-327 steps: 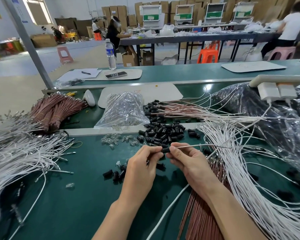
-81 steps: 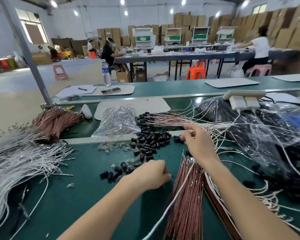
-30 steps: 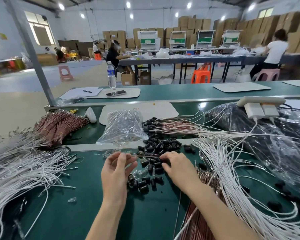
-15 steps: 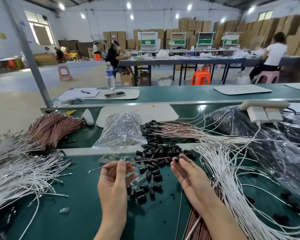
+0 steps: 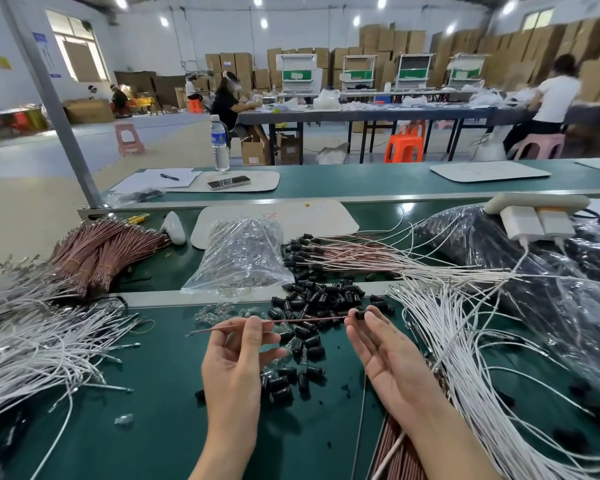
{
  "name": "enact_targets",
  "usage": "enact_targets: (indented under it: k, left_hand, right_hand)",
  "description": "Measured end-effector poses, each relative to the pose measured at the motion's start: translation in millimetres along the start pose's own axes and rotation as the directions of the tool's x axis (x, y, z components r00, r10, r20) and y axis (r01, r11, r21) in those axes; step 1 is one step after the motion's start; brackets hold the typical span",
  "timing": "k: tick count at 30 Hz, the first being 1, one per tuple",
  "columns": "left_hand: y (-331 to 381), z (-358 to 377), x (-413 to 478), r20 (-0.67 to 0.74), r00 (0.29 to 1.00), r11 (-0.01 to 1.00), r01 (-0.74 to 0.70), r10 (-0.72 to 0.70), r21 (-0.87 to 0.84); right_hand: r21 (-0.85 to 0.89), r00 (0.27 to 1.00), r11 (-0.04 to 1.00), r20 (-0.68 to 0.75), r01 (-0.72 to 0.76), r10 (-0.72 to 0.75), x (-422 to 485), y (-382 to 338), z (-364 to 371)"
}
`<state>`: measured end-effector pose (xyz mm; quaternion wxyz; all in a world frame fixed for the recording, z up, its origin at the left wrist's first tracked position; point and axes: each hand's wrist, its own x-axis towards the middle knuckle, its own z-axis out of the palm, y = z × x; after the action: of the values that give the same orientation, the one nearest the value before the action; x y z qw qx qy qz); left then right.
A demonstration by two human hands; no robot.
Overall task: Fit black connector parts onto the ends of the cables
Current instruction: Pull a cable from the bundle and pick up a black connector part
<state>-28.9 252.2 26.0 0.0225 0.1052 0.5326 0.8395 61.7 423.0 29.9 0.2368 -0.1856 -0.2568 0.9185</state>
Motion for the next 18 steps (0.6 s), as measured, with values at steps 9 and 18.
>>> enact_targets:
  k: [9, 18]
  left_hand:
    - [-0.7, 1.2, -2.1, 0.036, 0.999, 0.999, 0.032, -0.032, 0.003]
    - [-1.6, 8.3, -8.5, 0.190, 0.977, 0.996, 0.089, -0.092, 0.025]
  right_hand:
    - [0.044, 0.996, 0.997, 0.063, -0.067, 0.064, -3.9, 0.5, 1.1]
    - [-0.037, 0.981, 0.993, 0.158, -0.111, 0.116, -13.2, 11.4, 11.2]
